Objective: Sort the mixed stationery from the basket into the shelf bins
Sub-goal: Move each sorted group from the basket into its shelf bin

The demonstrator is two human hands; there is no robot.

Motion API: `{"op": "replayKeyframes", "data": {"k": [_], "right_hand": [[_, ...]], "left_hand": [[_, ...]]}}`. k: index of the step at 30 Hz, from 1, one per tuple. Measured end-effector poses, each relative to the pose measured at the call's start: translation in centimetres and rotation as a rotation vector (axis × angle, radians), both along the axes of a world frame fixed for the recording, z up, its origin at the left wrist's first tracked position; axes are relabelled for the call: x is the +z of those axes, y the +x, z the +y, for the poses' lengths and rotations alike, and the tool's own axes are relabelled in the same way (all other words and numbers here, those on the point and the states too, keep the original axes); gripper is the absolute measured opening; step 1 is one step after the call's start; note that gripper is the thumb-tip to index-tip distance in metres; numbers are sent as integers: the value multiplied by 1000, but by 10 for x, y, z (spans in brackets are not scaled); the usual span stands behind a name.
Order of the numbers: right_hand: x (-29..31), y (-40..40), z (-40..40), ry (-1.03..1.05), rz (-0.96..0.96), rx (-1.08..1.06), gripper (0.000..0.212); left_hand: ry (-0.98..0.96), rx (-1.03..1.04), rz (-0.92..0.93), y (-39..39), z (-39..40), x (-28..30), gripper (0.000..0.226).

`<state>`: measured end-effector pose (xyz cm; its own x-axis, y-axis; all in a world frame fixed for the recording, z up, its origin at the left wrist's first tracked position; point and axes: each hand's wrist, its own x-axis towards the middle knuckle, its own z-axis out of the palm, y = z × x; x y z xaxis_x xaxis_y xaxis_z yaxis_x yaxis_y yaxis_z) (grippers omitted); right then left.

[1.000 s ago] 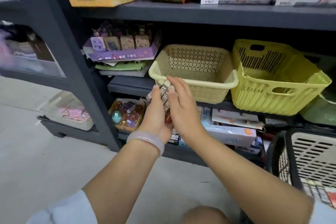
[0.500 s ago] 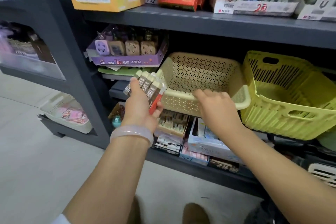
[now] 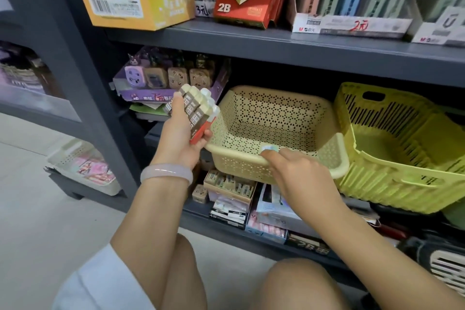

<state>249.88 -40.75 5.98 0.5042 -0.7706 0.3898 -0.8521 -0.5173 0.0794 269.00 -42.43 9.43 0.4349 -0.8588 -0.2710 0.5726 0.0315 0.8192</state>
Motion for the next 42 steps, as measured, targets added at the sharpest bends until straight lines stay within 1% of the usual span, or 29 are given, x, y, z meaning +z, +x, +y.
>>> {"op": "replayKeyframes", "data": {"k": [4,8,10,12,13,14,16,18,21,24,26,28,29,30,31,32,34,35,36,37,39,41,42], "right_hand": [[-1,-3,9,93,-16,15,47],[4,-5,16,150,10,78,35],[11,-4,14,205,-17,114,41],[24,5,5,364,-73,143,56],[31,10,-2,457,-82,180,59],[38,17,-11,522,-37,229,61],[49,26,-28,593,162,295,61],[55,27,-40,706,297,305,60],[55,21,-45,850,383,366,45],[54,12,-46,906,385,373,31],[55,7,-49,925,414,362,29],[59,6,-52,961,441,355,35],[62,7,-55,975,404,360,39],[64,11,-57,955,306,374,42],[65,18,-60,890,143,385,41],[65,28,-61,797,-76,376,36],[61,51,-63,618,-534,288,22],[59,64,-64,546,-702,233,20],[57,75,-64,488,-821,179,21],[55,84,-65,444,-896,130,23],[55,93,-68,402,-927,60,26],[55,96,-69,444,-952,38,23],[55,96,-68,487,-1005,45,20]], "left_hand": [[-8,25,-7,7,1,1,37],[-1,24,-31,12,7,2,36],[12,12,-55,9,8,4,37],[26,5,-83,5,4,8,38],[25,-1,-98,4,1,11,38],[18,-10,-115,3,-2,13,38],[-7,-27,-153,3,-10,15,38],[-27,-47,-177,4,-18,13,39],[-22,-91,-186,4,-28,7,39],[20,-128,-134,6,-38,5,40],[19,-134,-78,6,-41,5,40],[-1,-136,-53,4,-42,3,40],[-11,-138,-48,3,-43,3,40],[-21,-139,-47,2,-43,2,40],[-29,-141,-53,1,-44,2,41],[-36,-143,-61,0,-44,3,42],[-49,-147,-65,-3,-46,3,46],[-54,-140,-61,-5,-47,3,48],[-58,-125,-56,-6,-47,4,49],[-61,-104,-55,-8,-47,4,49],[-58,-48,-73,-9,-48,3,47],[-61,-18,-89,-11,-47,3,47],[-64,-20,-89,-11,-46,3,47]]}}
